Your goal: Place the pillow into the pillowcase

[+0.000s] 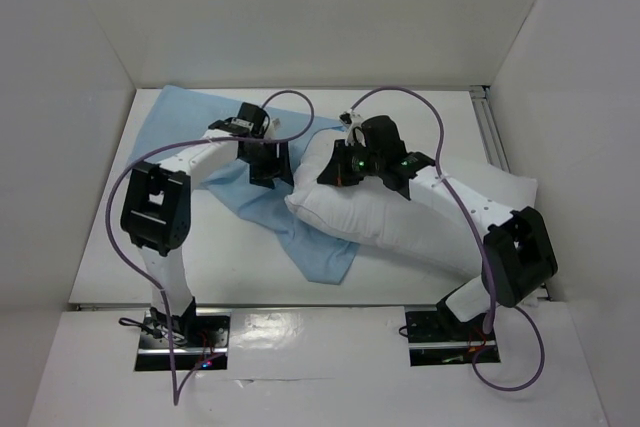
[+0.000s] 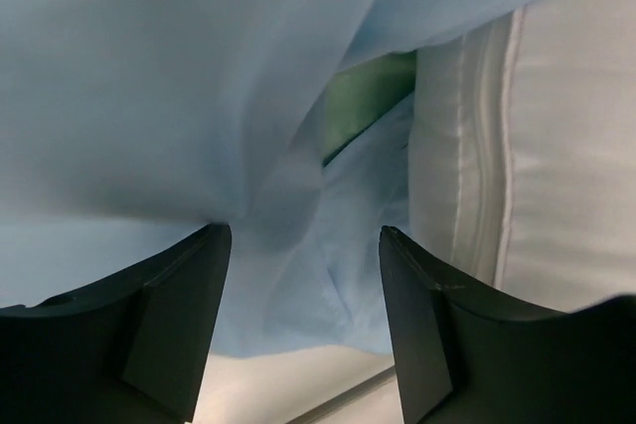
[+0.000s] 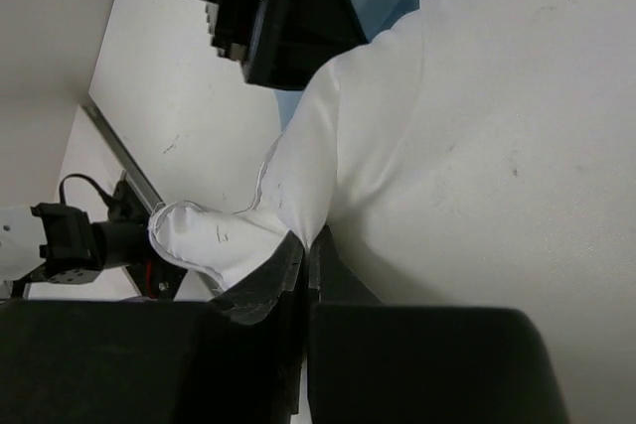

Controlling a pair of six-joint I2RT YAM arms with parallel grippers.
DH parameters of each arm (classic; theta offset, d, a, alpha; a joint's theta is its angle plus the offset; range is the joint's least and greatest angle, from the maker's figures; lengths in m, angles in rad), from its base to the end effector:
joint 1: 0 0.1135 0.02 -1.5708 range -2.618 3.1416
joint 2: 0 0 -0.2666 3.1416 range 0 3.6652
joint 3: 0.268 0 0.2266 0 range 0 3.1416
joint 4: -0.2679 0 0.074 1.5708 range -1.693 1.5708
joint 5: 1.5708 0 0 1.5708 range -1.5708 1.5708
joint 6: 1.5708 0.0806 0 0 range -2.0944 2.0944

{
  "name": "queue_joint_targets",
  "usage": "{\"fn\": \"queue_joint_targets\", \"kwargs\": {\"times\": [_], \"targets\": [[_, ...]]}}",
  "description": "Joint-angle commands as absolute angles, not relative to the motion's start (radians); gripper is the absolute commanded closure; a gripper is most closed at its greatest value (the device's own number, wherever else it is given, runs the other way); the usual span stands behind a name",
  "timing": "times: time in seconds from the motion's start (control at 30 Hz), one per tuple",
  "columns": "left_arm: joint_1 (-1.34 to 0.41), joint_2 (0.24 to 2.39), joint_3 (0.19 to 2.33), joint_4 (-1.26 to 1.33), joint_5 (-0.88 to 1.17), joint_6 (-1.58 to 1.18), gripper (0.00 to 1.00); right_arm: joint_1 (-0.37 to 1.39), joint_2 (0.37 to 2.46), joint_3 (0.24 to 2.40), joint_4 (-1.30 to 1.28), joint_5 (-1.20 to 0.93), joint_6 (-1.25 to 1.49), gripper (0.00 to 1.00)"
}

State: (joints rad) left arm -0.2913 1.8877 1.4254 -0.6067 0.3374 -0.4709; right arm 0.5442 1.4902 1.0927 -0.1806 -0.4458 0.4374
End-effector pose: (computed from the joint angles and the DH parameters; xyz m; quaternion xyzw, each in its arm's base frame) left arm 0.3732 -0.1398 0.1915 -0.0441 0.9548 -0.2420 0.1667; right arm 0.2781 0.2089 0.2698 -0.1509 0.8507 0.3904 0.3180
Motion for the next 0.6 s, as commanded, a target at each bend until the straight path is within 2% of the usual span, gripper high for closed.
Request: {"fn": "queue_joint_targets", "kwargs": {"times": [0.0,0.3,0.33,0.4,0.43,0.57], "targets": [[-0.325,1.939,1.489,-0.624,0.267,-0.474,0.28,0.543,1.493,1.126,-0.115,-0.522,0.448,1.0],[-0.37,2.052,1.592,-0.68,0.132,-0.485,0.39,0.543,1.463,1.126,-0.133,-0.511,0.439,1.0],[-0.37,2.074,1.609,-0.692,0.132,-0.485,0.5,0.534,1.463,1.135,-0.133,-0.511,0.439,1.0],[-0.37,2.074,1.629,-0.725,0.101,-0.485,0.84,0.534,1.463,1.135,-0.133,-0.5,0.439,1.0],[-0.37,2.074,1.64,-0.735,0.074,-0.494,0.98,0.534,1.463,1.146,-0.147,-0.491,0.439,1.0],[-0.344,1.959,1.651,-0.765,0.103,-0.483,1.0,0.534,1.463,1.166,-0.167,-0.457,0.42,1.0]]}}
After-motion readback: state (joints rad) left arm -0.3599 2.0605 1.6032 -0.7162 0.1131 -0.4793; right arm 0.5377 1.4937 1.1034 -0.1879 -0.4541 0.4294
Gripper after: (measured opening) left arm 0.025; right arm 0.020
